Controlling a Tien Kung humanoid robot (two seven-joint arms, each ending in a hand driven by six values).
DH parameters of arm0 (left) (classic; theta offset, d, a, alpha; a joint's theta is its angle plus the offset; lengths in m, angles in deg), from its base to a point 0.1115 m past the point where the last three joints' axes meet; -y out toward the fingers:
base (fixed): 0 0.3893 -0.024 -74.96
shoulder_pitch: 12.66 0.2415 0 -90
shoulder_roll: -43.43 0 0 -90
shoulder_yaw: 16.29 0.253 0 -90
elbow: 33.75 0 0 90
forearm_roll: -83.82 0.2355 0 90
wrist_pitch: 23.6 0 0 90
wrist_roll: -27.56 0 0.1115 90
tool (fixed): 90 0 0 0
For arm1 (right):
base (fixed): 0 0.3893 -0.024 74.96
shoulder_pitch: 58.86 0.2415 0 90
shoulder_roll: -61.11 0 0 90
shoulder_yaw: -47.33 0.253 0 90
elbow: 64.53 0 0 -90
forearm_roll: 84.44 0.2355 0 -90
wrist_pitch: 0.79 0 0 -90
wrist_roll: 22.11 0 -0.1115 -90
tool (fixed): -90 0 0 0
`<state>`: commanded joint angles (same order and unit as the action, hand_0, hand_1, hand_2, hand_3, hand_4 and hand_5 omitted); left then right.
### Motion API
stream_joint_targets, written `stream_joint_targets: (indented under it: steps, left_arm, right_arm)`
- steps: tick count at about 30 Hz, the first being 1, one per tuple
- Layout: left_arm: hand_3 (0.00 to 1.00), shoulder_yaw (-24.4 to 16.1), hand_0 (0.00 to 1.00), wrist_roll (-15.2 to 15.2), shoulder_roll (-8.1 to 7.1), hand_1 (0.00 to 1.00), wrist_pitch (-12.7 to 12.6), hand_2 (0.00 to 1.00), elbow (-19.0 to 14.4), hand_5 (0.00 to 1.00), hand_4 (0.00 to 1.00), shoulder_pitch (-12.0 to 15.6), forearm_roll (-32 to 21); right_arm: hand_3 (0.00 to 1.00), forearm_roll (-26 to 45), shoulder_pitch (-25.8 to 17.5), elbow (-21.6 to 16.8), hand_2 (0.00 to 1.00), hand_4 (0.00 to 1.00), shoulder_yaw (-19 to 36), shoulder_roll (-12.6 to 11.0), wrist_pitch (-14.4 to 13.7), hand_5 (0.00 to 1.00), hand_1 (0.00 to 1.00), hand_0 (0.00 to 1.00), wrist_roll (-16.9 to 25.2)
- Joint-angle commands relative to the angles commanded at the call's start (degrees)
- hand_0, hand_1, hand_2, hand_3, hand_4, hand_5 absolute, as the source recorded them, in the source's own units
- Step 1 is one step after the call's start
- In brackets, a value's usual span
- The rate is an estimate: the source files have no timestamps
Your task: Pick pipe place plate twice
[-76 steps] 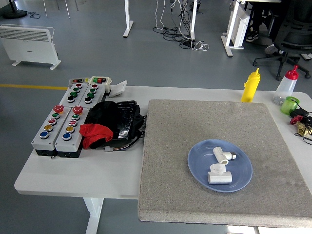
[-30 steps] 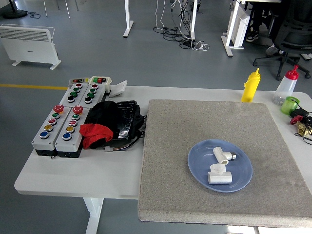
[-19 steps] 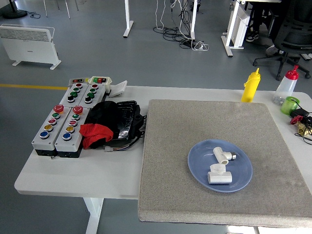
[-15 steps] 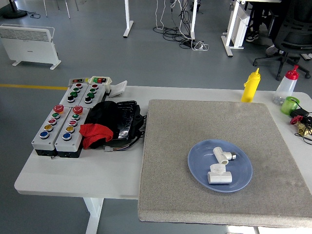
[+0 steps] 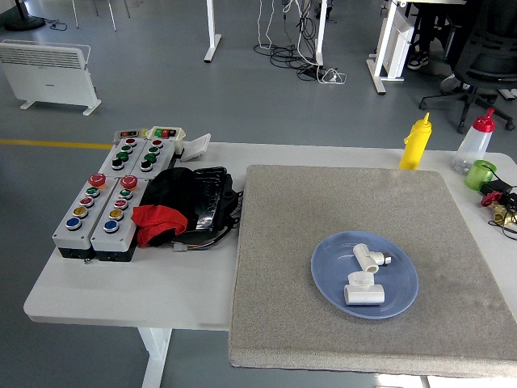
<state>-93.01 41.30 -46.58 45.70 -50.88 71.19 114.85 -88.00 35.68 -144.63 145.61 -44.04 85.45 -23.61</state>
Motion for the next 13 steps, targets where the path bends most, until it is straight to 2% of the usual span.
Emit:
stream_joint_targets:
  steps: [13]
  left_arm:
    - [0.782, 0.1, 0.733, 0.0, -0.04, 0.708, 0.0, 0.758, 0.0, 0.998, 0.395, -0.2, 0.0]
  right_arm:
    - [0.934, -2.8, 0.3, 0.0, 0.952, 0.624, 0.1, 0.1, 0.6, 0.67, 0.848, 0.908, -1.2]
